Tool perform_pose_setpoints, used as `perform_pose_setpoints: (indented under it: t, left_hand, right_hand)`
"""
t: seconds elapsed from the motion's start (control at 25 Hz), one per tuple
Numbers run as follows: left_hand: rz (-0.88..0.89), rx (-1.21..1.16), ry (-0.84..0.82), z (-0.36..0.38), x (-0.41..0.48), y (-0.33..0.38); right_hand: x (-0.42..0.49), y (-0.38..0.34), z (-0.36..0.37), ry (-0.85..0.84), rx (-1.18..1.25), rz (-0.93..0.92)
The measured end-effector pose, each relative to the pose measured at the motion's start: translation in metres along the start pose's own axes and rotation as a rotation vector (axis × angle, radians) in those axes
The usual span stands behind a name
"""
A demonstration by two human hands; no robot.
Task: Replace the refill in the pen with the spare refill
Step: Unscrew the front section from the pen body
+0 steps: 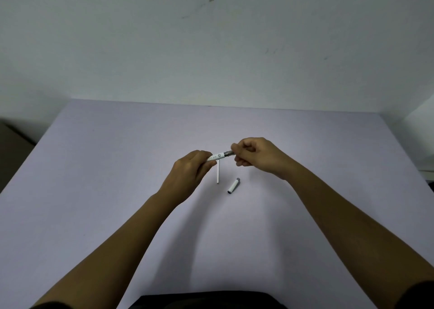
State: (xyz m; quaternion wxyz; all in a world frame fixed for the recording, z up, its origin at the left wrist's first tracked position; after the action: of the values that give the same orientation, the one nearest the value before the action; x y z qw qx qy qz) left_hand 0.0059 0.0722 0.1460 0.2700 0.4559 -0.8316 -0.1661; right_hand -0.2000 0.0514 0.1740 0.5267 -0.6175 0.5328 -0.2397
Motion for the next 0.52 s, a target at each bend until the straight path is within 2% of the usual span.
perform_pose_setpoints:
  t: [0.24,0.52]
  left_hand:
    - [-0.050,-0.024,0.008,0.002,-0.002,-0.003]
    - [-0.198,-0.077,0.036,0.010,-0.001,-0.020]
  right_hand:
    - [0.002,-0.001,-0.008,0.001,0.110,-0.040]
    - [0.020,0.009,-0.006,0.062,0.523,-0.036]
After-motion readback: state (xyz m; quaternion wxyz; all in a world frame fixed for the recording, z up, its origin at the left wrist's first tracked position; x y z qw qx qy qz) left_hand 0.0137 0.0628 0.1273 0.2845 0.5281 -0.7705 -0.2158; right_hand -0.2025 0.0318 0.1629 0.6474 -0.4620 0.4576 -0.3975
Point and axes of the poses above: each hand's wrist, its own x-axis towards the middle knuckle, its own z-axis out of the palm, y = z × x, the point moved 1 cm from there along x, towards the middle knuckle, and after that the axes turned 5 degrees about -y, right-handed, at the moved point
